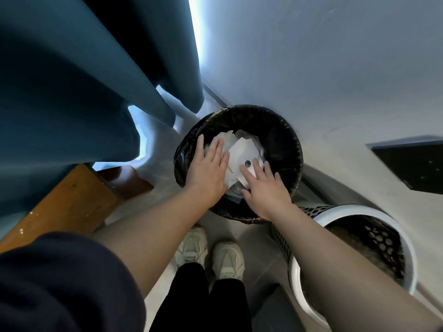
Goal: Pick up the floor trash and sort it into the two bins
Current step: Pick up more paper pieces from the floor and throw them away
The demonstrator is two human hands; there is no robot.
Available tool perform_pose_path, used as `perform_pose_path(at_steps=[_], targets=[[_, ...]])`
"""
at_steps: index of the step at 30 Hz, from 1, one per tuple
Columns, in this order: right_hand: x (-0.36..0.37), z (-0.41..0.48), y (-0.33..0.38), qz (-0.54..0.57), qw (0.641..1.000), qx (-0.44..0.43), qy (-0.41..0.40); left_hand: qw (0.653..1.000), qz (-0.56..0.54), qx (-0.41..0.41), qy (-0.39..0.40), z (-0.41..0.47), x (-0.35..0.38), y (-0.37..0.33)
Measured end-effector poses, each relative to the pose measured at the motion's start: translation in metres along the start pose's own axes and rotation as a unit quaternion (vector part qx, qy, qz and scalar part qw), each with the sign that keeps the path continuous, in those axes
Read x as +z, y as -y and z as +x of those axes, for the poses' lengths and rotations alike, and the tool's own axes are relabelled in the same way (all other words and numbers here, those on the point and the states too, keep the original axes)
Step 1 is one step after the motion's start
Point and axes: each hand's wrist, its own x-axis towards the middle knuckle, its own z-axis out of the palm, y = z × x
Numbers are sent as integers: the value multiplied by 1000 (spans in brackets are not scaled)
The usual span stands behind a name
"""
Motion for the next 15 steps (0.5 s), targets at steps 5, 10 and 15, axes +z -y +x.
perform_pose_path(at_steps=[5, 10, 15], targets=[[18, 37, 2, -67, 995, 7, 70, 996, 41, 10, 81, 41, 20, -15], [24, 45, 3, -76, 993, 9, 86, 993, 49, 9, 104, 55, 31, -22], [-11, -4, 9, -73, 997, 5, 28, 999, -1, -3, 52, 1, -7, -2]])
